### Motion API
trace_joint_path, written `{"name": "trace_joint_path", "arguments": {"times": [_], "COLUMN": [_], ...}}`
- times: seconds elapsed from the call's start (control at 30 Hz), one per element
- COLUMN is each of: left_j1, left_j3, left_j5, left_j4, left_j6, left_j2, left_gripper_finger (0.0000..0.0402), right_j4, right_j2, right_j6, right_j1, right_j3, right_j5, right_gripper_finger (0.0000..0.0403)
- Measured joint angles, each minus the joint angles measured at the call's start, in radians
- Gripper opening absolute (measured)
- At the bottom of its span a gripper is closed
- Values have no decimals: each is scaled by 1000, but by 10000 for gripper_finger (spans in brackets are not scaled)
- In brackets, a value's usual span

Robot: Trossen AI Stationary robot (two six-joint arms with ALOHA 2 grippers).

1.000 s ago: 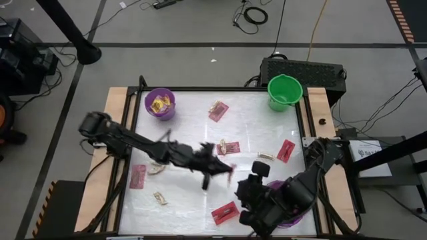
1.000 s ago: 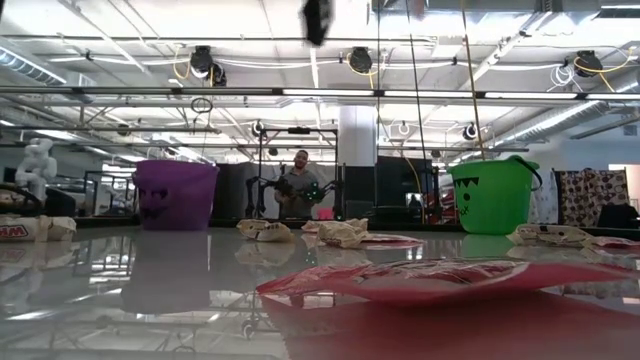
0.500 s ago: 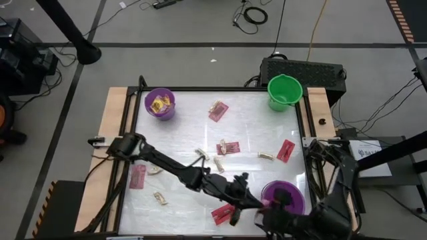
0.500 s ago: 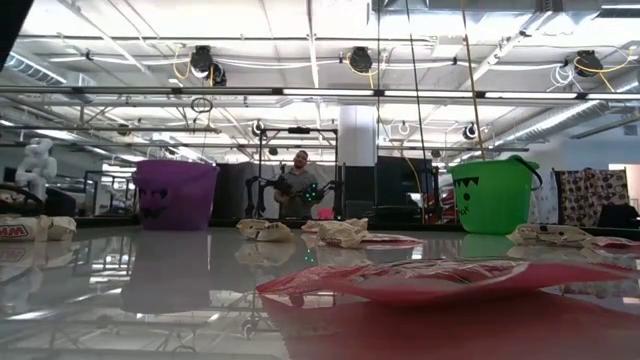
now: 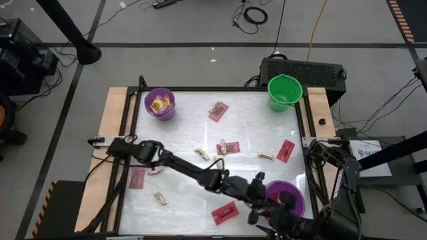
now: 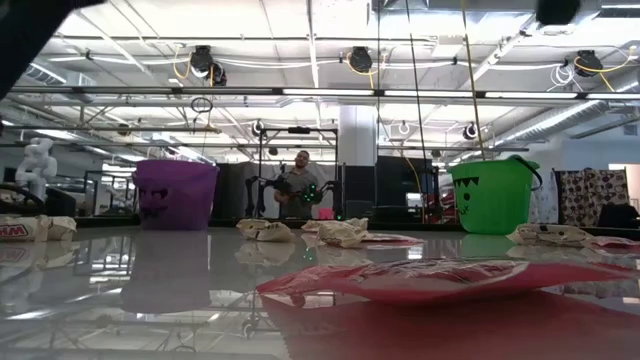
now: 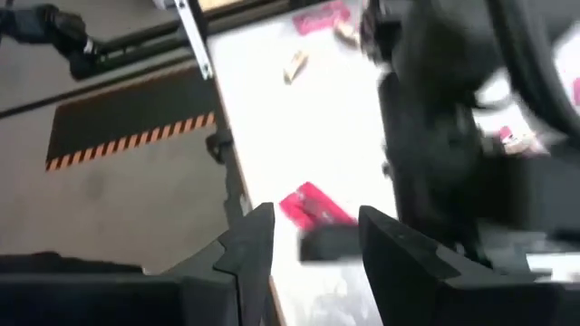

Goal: Sort candy by brand, put in halloween buckets
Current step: Put the red candy into the bottom violet bucket

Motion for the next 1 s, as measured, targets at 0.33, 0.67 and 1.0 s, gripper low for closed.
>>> {"name": "trace_joint_path", "arguments": {"times": [0.33, 0.67, 1.0], "left_j1": [22, 29, 72], "left_j3": [9, 8, 7], "left_j5": [51, 160, 172], "left_j4": [-111, -198, -442], "left_j6": [1, 12, 198], "left_j2": [-20, -25, -124], "left_gripper_finger": [11, 98, 163], "right_j4": [-2, 13, 31], "right_j2": [0, -1, -9], "right_j6": [0, 22, 101], "right_j1": [-59, -123, -130], "right_j3": [0, 0, 0], "right_j5": [28, 15, 28], "right_gripper_finger": [155, 155, 155]}}
